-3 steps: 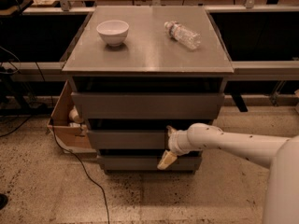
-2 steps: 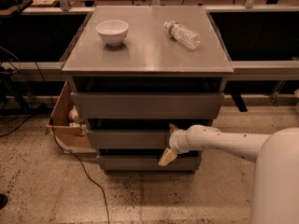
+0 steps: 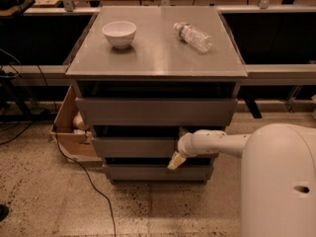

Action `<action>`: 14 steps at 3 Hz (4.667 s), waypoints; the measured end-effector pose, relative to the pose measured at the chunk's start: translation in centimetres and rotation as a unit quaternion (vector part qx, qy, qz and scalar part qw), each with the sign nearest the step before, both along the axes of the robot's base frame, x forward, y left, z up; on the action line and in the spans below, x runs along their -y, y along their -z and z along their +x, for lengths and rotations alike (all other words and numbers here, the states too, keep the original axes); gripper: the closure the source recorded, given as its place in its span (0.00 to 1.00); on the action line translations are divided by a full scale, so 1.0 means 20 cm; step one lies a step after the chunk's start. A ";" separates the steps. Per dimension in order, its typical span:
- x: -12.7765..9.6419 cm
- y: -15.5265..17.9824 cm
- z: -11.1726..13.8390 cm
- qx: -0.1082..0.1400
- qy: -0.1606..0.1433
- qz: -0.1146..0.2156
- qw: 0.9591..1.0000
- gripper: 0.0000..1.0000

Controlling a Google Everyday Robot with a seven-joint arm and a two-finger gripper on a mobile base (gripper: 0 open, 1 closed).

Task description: Open middle drawer

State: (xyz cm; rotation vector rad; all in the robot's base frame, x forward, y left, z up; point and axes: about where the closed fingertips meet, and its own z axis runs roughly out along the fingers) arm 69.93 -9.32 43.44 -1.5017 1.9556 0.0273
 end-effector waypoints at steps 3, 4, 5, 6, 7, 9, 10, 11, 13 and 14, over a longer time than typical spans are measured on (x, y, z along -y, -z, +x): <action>0.01 0.15 -0.09 -0.040 -0.003 -0.026 0.999 0.43; 0.01 0.12 -0.10 -0.043 -0.004 -0.027 0.999 0.66; 0.01 0.06 -0.10 -0.043 -0.004 -0.027 0.999 0.66; 0.01 0.02 -0.10 -0.043 -0.004 -0.027 0.999 0.43; 0.01 0.00 -0.10 -0.043 -0.004 -0.027 0.999 0.20; 0.01 0.10 -0.39 -0.131 -0.053 -0.073 0.987 0.39; 0.02 0.09 -0.44 -0.146 -0.061 -0.082 0.984 0.63; 0.02 0.04 -0.44 -0.146 -0.061 -0.082 0.984 0.65; 0.02 -0.01 -0.44 -0.146 -0.061 -0.082 0.984 0.23; 0.06 -0.06 -0.50 -0.152 -0.063 -0.097 0.982 0.01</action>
Offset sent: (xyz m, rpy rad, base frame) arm -0.0119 -0.0009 -0.0302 -0.0588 0.0770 0.0097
